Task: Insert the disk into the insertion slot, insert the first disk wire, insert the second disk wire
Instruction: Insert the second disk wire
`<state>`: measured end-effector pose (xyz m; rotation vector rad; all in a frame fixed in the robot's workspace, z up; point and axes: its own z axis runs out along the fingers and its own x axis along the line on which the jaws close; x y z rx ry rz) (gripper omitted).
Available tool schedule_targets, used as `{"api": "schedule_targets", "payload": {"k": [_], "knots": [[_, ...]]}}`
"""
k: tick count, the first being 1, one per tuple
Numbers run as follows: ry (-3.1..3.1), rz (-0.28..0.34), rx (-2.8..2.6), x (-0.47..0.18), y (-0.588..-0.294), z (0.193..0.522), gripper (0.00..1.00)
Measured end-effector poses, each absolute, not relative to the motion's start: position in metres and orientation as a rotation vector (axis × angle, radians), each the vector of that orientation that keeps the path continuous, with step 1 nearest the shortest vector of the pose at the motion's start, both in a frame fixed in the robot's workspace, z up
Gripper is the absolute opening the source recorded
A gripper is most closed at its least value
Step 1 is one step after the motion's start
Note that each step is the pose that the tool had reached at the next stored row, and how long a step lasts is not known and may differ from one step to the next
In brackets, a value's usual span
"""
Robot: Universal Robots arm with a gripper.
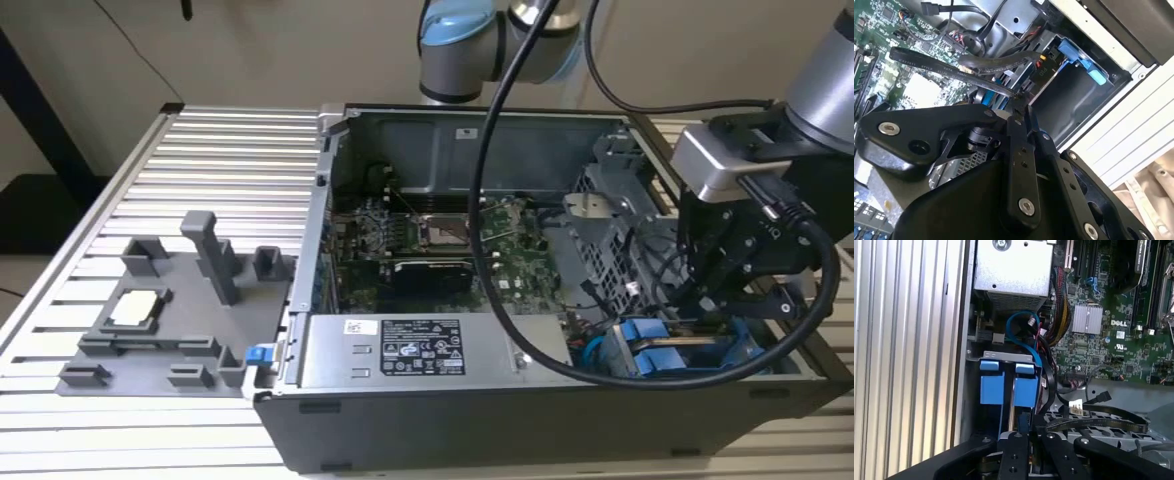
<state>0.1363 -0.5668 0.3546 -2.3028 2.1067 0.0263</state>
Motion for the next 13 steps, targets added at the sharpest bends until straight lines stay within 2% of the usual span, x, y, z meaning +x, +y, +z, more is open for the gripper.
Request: {"api": "schedule_targets", "payload": {"k": [13], "knots": [[2.127,0.025,-2.283,0.1364,-0.5671,0.3501,0.16]]}}
